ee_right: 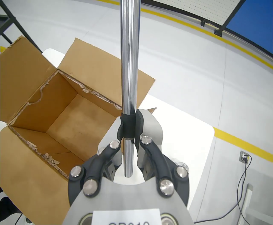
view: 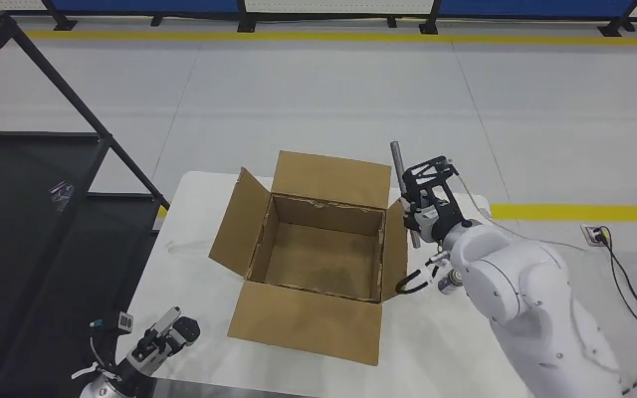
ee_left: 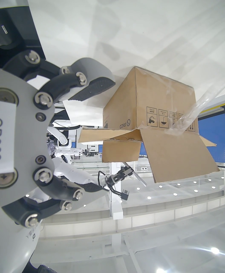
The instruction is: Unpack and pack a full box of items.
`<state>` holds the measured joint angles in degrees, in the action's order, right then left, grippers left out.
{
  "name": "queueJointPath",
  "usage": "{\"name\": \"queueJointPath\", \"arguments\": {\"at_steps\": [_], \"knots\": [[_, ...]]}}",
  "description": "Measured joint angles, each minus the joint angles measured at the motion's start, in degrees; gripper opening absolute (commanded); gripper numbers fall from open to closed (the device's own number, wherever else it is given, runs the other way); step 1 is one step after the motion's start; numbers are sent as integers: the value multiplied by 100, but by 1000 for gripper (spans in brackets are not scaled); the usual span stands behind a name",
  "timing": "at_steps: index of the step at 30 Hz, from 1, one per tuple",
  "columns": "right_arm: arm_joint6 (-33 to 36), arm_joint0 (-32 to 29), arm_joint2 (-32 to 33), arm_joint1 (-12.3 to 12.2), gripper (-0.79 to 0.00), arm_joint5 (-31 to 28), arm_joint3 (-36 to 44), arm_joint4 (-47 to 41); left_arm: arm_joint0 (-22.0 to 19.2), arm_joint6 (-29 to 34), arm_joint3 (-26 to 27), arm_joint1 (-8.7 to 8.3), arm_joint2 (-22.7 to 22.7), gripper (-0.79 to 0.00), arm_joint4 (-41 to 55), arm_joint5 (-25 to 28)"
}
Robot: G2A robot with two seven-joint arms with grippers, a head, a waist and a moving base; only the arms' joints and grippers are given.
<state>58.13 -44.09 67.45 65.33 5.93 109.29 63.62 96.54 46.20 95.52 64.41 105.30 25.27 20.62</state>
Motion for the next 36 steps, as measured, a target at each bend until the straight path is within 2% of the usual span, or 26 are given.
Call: {"name": "queueJointPath", "arguments": {"at_steps": [5,14,32,36], "knots": [[39,-68,272,-18,-785,130,-17,30,0,0,0,0,0,0,0,0],[9,-1135,2001,-165,-785,563,948,-136,0,0,0,0,0,0,0,0],[-1,-1129,1949,-163,-785,547,943,-145,0,0,0,0,0,0,0,0],[-375,-957,1602,-129,-785,211,873,-342,0,0,0,0,0,0,0,0]]}}
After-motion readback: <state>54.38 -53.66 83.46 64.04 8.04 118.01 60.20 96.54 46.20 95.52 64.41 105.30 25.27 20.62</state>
